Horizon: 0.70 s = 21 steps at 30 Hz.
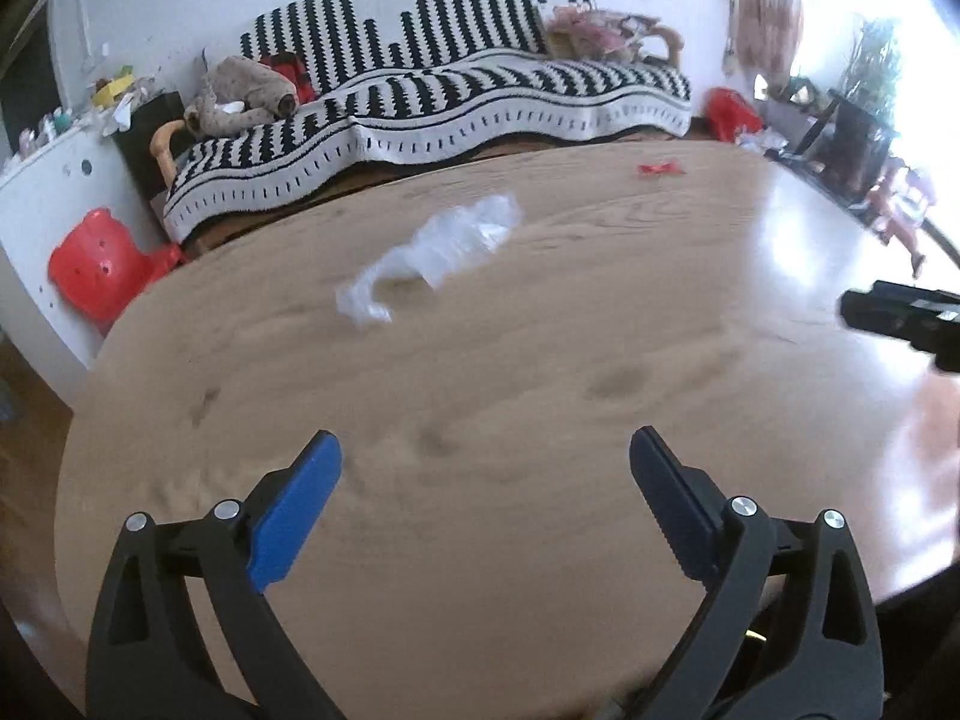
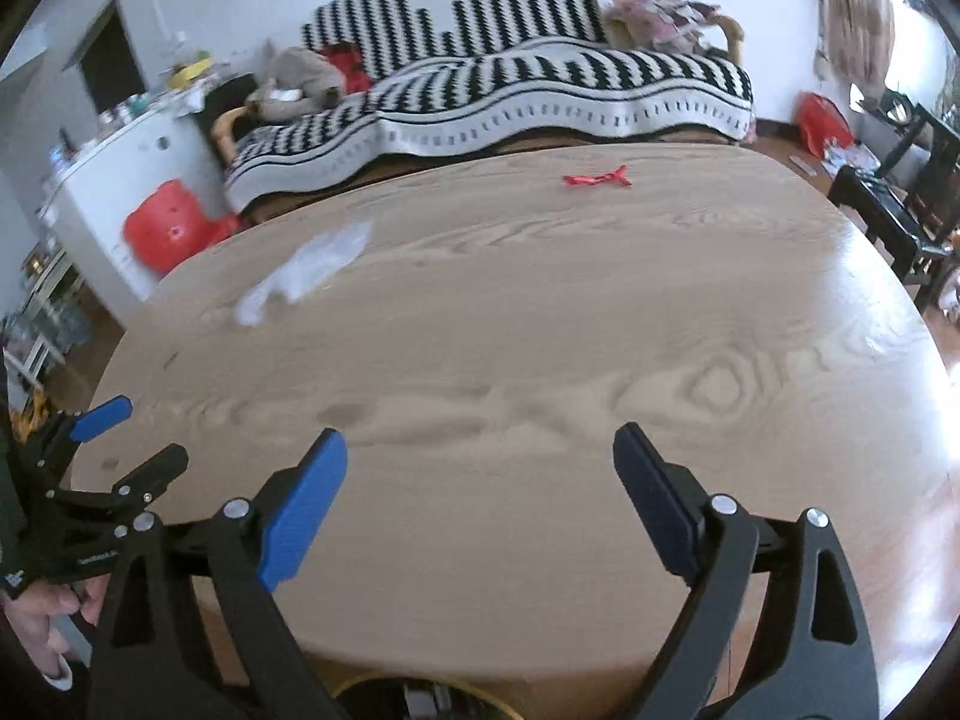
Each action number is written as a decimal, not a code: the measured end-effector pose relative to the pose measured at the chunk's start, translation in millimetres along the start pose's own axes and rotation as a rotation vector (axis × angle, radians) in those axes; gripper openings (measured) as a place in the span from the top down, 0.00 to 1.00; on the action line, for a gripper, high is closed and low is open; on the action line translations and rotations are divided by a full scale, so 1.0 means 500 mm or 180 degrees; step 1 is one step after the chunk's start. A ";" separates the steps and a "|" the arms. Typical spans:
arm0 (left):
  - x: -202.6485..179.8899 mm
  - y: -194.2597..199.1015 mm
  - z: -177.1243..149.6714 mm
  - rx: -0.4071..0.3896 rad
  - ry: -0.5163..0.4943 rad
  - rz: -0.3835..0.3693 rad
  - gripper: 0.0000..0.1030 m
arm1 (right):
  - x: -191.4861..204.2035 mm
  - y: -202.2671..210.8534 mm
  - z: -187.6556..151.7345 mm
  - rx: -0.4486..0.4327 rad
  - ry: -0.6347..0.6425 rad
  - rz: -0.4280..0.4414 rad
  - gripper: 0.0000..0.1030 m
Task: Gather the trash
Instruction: 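Move both tools back to the table toward the clear plastic wrap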
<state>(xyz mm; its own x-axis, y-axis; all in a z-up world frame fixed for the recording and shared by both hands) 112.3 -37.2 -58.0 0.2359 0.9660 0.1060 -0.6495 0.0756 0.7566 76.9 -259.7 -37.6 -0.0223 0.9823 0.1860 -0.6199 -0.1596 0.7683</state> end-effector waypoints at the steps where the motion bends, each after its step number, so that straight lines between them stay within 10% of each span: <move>1: 0.008 -0.033 0.018 0.0024 -0.0028 0.0035 0.09 | -0.009 -0.023 0.022 0.0011 -0.0022 -0.0027 0.15; 16: 0.075 -0.288 0.156 0.0216 -0.0613 0.0197 0.09 | -0.193 -0.290 0.287 0.0089 -0.0134 -0.0277 0.11; 21: 0.076 -0.344 0.178 0.0344 -0.0467 -0.0096 0.09 | -0.224 -0.418 0.340 0.0331 0.0151 -0.0392 0.11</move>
<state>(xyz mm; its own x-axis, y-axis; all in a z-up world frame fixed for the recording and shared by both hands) 297.2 -35.5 -126.5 0.3621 0.9167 0.1691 -0.5611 0.0694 0.8249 342.5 -352.9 -114.9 0.0104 0.9982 0.0593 -0.5357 -0.0446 0.8432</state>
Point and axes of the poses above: each gripper's, at about its wrist camera, not at the fingertips, and y roughly against the way its jaws point, x to its left, z to its top, the point moved 7 cm from there along -y, roughly the way its jaws point
